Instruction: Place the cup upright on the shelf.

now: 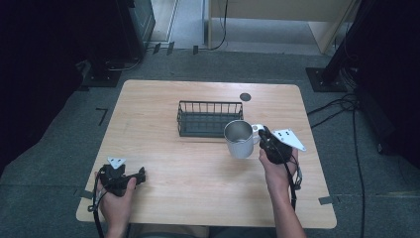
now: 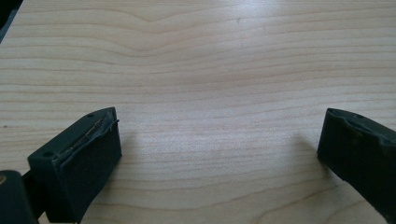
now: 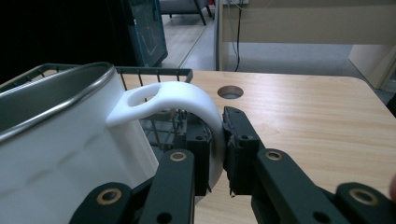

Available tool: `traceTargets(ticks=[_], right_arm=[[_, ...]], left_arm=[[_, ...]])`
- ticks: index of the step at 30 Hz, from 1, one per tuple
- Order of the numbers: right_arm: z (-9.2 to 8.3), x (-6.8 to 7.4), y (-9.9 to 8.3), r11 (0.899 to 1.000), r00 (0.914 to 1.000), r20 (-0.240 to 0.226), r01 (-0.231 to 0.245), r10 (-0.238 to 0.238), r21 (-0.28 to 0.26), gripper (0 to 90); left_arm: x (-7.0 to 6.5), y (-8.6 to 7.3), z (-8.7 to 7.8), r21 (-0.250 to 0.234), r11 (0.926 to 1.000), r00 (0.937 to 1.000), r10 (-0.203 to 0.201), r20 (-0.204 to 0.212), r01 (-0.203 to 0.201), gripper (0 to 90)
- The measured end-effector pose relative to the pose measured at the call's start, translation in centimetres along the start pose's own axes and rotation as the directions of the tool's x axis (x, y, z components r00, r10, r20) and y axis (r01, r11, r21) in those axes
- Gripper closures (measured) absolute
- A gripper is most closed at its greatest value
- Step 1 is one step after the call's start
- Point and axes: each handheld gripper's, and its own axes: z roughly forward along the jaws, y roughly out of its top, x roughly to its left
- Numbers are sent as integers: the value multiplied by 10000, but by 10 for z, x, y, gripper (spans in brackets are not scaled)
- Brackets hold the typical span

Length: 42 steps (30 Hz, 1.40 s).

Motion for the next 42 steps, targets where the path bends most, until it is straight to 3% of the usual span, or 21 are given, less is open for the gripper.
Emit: traceTargets(ticks=[22,31,36,42], right_arm=[[30,41,52,9987,9988,-352,332,-346,-387,823],[45,57,69,9985,9982,-372,453,-464,-311,825],[56,64,74,9994,9991,-392,167,-178,-288,825],[67,72,80,9991,9992,-318,226,-237,-355,825]], left_arm=[[0,0,0,-17,10000,10000,-33,3,33,0],[0,0,0,-4,10000,10000,-32,3,32,0],[0,0,0,-8,10000,10000,-54,-9,53,0],[-1,0,0,-12,10000,10000,-37,2,37,0]])
